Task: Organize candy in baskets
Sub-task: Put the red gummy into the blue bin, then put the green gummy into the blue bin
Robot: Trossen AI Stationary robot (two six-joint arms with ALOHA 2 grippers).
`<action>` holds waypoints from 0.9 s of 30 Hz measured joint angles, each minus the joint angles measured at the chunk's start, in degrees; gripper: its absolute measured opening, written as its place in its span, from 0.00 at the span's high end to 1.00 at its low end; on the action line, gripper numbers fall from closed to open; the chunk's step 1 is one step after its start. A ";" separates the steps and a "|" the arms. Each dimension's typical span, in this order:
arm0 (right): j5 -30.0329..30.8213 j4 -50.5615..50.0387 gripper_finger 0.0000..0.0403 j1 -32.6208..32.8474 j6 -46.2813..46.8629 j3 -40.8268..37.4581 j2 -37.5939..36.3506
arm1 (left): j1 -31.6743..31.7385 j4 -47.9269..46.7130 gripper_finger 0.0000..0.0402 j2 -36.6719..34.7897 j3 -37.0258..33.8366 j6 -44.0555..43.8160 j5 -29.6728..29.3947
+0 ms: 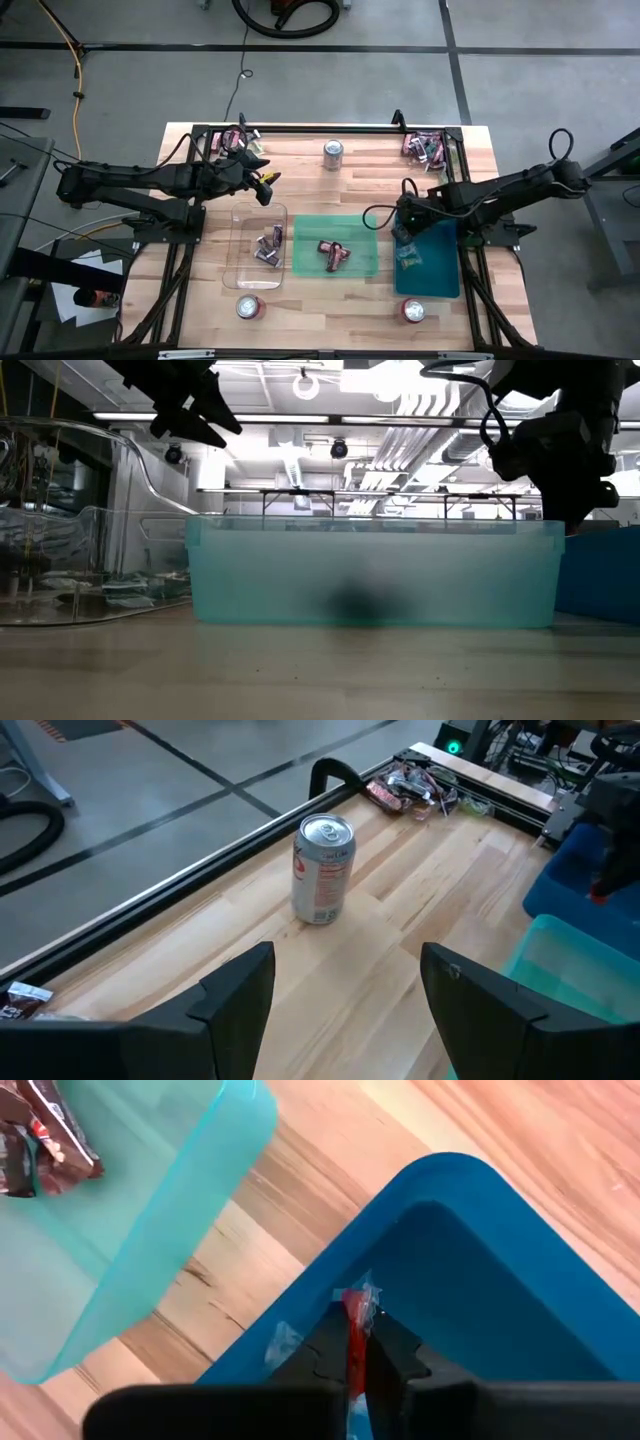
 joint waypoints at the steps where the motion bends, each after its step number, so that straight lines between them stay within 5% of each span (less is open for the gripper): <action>1: 0.00 -0.11 0.97 0.00 0.31 0.00 0.00 | 0.00 0.00 0.41 0.00 0.00 0.00 0.00; 15: -2.35 -10.29 0.42 0.00 -3.10 3.25 -0.13 | 0.00 0.00 0.41 0.00 0.00 0.02 -0.02; 19: 0.85 -17.30 0.38 0.00 -4.53 8.86 -0.61 | 0.00 0.00 0.41 0.00 0.00 0.02 -0.04; 27: 17.64 -20.22 0.37 -3.16 -4.59 21.89 -2.49 | 0.00 0.16 0.41 0.02 0.02 -0.56 -1.72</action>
